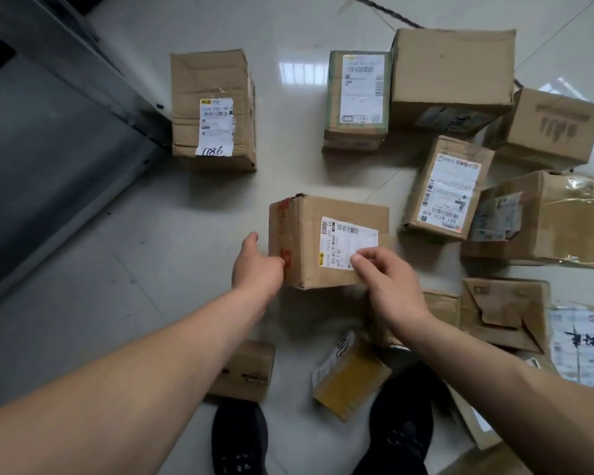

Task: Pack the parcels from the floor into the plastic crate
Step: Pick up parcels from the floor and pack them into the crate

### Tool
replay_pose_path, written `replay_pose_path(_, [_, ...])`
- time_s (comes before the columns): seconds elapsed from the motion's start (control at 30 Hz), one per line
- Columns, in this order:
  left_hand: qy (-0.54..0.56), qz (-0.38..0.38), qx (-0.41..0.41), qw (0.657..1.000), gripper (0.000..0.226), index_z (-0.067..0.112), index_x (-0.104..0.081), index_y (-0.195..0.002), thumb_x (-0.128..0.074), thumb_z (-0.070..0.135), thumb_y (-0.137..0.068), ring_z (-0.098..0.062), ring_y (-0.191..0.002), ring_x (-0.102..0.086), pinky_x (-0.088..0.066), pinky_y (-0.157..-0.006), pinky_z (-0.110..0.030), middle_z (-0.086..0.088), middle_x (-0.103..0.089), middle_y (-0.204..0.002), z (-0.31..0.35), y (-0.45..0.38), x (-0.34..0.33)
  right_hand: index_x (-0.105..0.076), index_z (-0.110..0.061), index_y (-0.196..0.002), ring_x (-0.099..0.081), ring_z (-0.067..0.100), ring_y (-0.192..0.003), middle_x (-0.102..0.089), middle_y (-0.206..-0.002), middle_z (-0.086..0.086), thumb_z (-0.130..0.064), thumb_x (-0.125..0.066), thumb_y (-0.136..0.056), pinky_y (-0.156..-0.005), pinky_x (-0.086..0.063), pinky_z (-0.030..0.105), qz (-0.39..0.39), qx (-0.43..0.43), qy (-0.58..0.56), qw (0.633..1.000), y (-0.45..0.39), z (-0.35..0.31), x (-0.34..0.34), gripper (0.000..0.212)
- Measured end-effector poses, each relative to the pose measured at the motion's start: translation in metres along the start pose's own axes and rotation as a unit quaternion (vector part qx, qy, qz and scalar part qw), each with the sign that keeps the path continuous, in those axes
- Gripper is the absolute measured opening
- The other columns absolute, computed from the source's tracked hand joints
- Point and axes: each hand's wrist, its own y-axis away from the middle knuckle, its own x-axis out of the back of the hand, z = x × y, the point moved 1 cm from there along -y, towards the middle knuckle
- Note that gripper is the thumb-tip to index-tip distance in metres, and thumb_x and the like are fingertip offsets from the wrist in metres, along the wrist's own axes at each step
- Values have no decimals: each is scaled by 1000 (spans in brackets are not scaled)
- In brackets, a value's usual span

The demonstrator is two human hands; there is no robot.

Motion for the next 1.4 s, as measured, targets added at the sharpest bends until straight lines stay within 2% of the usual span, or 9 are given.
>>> replay_pose_path(0.1, [81,1,-10,997,30,20,-70,-110,-52,24,-86,-20,-100,-64,-52,-94,-36,4,-70,-105,-3,-10,9,-63,-23,-125,-61,19,-114,-66,-122,-1,-59,-58,-76,-102,-48,44,38,-8,36,999,-5,-3,-2,61])
replay_pose_path(0.17, [114,-19,-12,993,36,17,-73,-88,-49,42,-77,-25,-90,-70,-55,-90,-43,-1,-75,-89,-8,-18,12,-55,-24,-135,-55,21,-123,-60,-134,1,-54,-59,-82,-107,-43,47,60,-12,54,997,-10,-6,-2,61])
replay_pose_path(0.37, [128,-81,7,988,62,37,-74,-92,-38,79,-65,-25,-97,-70,-49,-99,-49,1,-76,-97,-24,-36,17,-37,-16,-151,-44,27,-138,-44,-153,5,-40,-59,-93,-113,-36,42,72,-36,95,992,-33,-20,-15,66])
replay_pose_path(0.5, [130,-136,49,981,61,33,-62,-123,-27,73,-92,-17,-108,-55,-29,-106,-53,7,-68,-116,-21,-26,23,-63,-17,-121,-63,22,-105,-67,-123,4,-32,-64,-88,-88,-49,35,44,-54,67,995,-39,-25,-29,37])
replay_pose_path(0.57, [135,-139,62,979,66,34,-62,-125,-26,76,-89,-22,-117,-52,-25,-109,-58,6,-68,-119,-23,-20,29,-60,-16,-128,-61,22,-109,-65,-125,2,-31,-66,-86,-96,-49,37,71,-60,50,994,-33,-27,-30,45])
replay_pose_path(0.7, [160,-126,56,977,65,29,-69,-105,-25,74,-91,-25,-110,-62,-33,-110,-55,4,-75,-96,-18,4,57,-54,-19,-137,-61,23,-109,-64,-123,2,-34,-66,-83,-99,-50,43,96,-69,41,992,6,-48,-26,58])
replay_pose_path(0.8, [159,-123,44,979,56,24,-65,-88,-28,65,-97,-20,-90,-66,-47,-87,-38,2,-73,-83,-4,37,87,-59,-22,-130,-63,21,-103,-67,-114,-3,-36,-63,-80,-92,-51,39,96,-61,40,993,45,-74,-22,52])
replay_pose_path(1.07, [175,-90,7,980,53,22,-61,-85,-34,66,-94,-25,-93,-66,-49,-93,-41,1,-71,-85,35,155,200,-56,-22,-131,-57,19,-101,-61,-113,-3,-43,-60,-89,-91,-47,38,118,-15,49,992,170,-185,-7,47])
replay_pose_path(1.4, [220,-48,-89,970,60,21,-72,-94,-32,66,-95,-21,-85,-71,-54,-77,-35,0,-76,-86,53,316,337,-53,-21,-128,-60,13,-90,-60,-102,-7,-48,-56,-93,-84,-55,44,86,70,42,993,333,-320,4,45])
